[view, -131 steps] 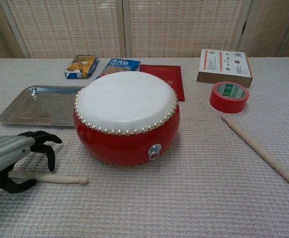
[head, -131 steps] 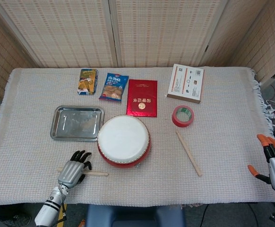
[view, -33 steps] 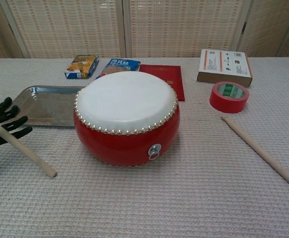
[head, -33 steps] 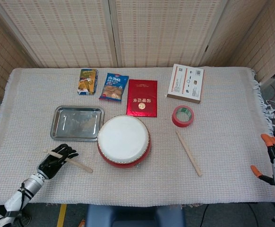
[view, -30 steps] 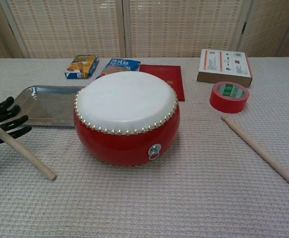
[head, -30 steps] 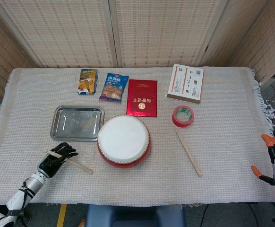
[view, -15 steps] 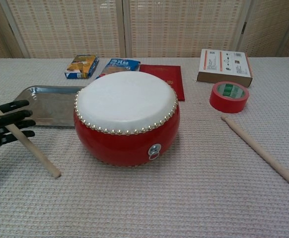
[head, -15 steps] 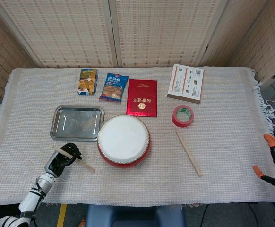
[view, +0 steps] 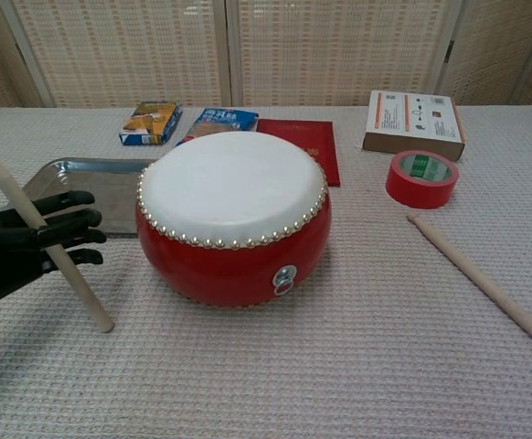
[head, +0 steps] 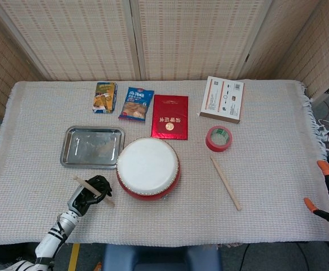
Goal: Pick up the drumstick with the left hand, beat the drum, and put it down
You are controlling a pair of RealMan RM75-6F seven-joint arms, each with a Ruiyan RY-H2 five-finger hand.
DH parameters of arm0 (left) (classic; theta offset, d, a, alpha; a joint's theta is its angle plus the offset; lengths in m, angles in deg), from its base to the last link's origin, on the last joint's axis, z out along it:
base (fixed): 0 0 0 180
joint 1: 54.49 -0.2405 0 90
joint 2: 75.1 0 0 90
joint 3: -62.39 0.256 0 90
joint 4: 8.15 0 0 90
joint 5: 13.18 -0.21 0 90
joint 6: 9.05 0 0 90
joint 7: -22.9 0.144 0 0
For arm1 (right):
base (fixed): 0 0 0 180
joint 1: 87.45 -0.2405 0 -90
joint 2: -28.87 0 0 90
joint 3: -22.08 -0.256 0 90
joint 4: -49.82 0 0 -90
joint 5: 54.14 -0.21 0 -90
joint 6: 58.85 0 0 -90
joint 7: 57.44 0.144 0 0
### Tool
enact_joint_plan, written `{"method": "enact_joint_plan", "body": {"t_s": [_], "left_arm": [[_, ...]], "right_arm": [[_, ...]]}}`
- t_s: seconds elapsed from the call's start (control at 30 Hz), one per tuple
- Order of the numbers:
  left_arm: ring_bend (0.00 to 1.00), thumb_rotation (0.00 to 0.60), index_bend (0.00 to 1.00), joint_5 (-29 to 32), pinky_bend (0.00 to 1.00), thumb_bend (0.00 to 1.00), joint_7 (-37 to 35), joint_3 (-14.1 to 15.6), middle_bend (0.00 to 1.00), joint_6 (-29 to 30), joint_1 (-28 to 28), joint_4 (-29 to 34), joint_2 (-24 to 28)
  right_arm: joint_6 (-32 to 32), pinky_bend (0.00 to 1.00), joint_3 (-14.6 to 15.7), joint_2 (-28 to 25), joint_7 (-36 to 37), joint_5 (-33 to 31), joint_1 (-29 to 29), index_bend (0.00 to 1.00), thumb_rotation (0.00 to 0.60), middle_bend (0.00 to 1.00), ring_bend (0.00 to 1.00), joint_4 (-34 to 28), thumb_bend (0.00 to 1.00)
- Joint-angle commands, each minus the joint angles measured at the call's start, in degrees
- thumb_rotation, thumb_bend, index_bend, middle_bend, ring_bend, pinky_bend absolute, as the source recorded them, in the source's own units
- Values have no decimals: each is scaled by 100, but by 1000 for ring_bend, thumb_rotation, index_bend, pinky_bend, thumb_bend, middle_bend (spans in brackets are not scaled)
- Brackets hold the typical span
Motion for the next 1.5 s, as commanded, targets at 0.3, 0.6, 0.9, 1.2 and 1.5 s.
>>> {"method": "enact_joint_plan", "body": {"t_s": [0.3, 0.6, 0.9, 1.2, 1.5], "left_arm": [[475, 600, 532, -296, 473, 252, 35, 85, 552, -25, 24, -101, -126], [475, 600, 487, -327, 451, 207, -35, 78, 524, 10, 14, -105, -169], [426, 600, 388, -256, 426, 206, 50, 43, 453, -45, 19, -39, -155], [494, 599, 512, -359, 480, 208, 320, 102, 554, -98, 79, -60, -203], [566, 597, 597, -197, 518, 208, 888, 72, 639, -167, 108, -37, -337]], "right_arm": [[-33, 0, -3, -7, -1, -8, 28, 0, 600, 94, 0, -6, 203], [-25, 0, -7, -7, 14, -7, 28, 0, 600, 94, 0, 2, 204], [1, 0, -11, 8, 78, -8, 15, 0, 600, 94, 0, 59, 203], [-11, 0, -19, 8, 116, -21, 26, 0, 600, 94, 0, 93, 203], [-72, 0, -25, 5, 131, 3, 50, 0, 600, 94, 0, 103, 203]]}}
